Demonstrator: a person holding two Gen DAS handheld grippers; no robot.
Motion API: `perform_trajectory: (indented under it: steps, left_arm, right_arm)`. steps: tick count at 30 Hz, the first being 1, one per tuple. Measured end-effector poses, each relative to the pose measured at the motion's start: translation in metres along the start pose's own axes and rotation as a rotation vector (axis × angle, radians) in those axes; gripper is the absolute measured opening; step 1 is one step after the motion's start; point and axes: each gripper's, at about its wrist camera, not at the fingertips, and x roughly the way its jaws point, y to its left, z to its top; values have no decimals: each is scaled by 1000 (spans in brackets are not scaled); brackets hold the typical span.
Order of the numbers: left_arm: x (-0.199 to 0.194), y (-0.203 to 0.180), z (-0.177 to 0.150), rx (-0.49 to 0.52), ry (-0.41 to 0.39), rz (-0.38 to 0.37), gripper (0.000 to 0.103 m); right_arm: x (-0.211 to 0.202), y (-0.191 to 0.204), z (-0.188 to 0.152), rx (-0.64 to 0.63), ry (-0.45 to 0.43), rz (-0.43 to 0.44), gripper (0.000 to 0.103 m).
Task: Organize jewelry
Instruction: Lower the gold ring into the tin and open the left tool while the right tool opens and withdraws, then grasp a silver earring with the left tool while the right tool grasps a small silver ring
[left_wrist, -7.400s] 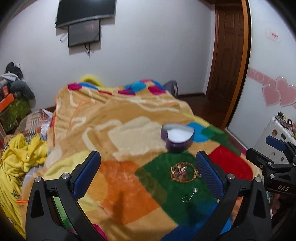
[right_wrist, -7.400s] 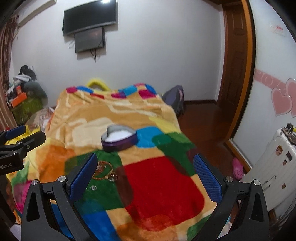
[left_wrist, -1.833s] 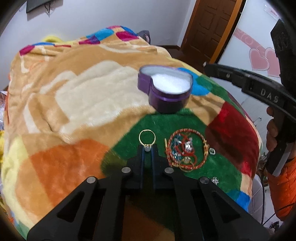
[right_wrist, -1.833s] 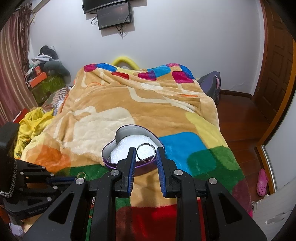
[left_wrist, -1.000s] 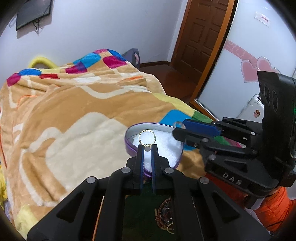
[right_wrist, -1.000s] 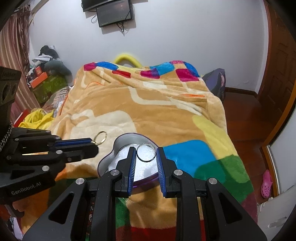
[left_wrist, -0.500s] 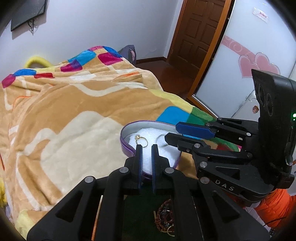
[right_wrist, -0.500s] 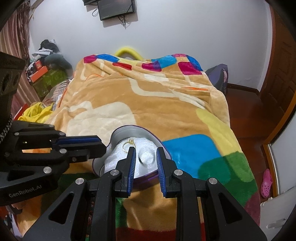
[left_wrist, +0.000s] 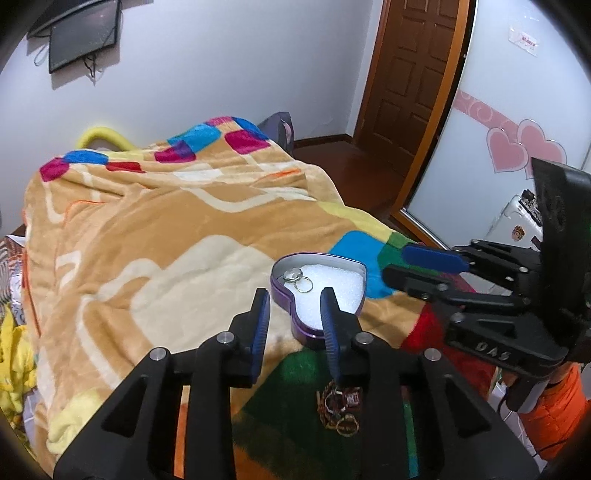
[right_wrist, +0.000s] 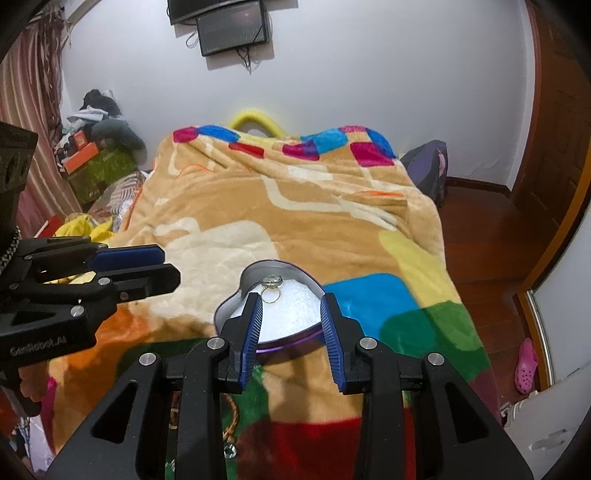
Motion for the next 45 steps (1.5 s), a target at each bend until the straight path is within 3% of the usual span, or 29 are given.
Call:
perform_trajectory:
  steps: [10,20,33,40,45]
  left_arm:
    - [-40,-11,-16,1,-38,49,42]
    - [-37,-12,-55,-16,46,83,43]
    - [-19,-51,-105,-1,152,-32,43]
    - [1,-69,-115,31,191,-59,43]
    - [11,-75,-117,45,192,-59,27]
  right_arm:
    - [-36,4,-14,-3,-23,-26,31]
    - [-37,9,-42,-5,36,-31,31]
    - [-32,10,-86,51,123,-16,31]
    - [-34,5,-96,89,137,-17,31]
    - [-32,6,-100,89,146,-17,31]
